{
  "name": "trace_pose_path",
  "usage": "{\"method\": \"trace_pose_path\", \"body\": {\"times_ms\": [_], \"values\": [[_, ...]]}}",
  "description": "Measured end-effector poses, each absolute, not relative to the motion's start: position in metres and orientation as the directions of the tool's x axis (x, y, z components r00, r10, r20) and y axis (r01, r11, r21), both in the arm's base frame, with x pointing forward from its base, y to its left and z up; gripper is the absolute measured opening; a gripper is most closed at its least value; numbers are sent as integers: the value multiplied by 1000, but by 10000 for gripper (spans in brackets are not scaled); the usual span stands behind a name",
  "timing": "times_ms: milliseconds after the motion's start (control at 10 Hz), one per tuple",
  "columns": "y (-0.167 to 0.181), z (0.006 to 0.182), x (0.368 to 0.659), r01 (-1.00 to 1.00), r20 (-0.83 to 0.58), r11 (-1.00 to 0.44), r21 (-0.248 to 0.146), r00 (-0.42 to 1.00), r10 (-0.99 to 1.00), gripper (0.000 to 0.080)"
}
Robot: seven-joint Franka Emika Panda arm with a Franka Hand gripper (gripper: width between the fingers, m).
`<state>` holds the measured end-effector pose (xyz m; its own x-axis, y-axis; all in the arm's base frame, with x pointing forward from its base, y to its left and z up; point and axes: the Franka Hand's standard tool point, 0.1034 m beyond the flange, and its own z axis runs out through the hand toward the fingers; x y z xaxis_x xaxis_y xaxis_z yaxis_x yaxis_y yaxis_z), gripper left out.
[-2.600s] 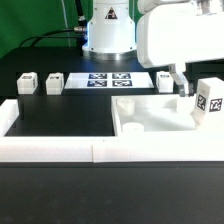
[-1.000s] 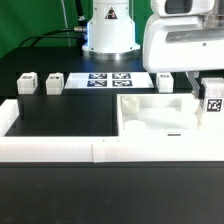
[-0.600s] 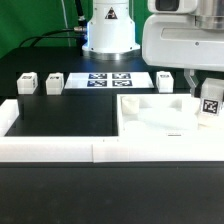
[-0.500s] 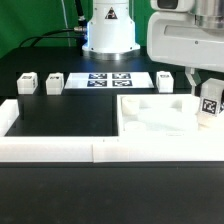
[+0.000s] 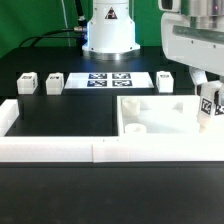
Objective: Assemble square table
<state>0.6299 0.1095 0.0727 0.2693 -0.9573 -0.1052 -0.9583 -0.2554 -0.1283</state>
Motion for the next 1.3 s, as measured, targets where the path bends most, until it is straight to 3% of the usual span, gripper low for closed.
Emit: {"method": "trace_pose_path", "body": {"times_ms": [100,200,300,400,500,900,1000,1200,1300], "values": [[111,71,628,-955,-108,-269,-126,283,-953,520],[111,71,628,-945,-104,-299,-129,313,-944,520],[113,71,627,-932,-97,-339,-127,351,-931,608],[124,75,627,-846,-65,-522,-105,530,-846,642],[129,76,628,-746,-42,-658,-107,664,-746,642],[127,75,628,-554,-15,-824,-115,831,-557,649],[127,75,628,-359,24,-929,-87,932,-362,649],[135,75,629,-41,71,-998,-55,996,-45,649],[132,75,630,-4,94,-998,-55,996,-9,649]]}}
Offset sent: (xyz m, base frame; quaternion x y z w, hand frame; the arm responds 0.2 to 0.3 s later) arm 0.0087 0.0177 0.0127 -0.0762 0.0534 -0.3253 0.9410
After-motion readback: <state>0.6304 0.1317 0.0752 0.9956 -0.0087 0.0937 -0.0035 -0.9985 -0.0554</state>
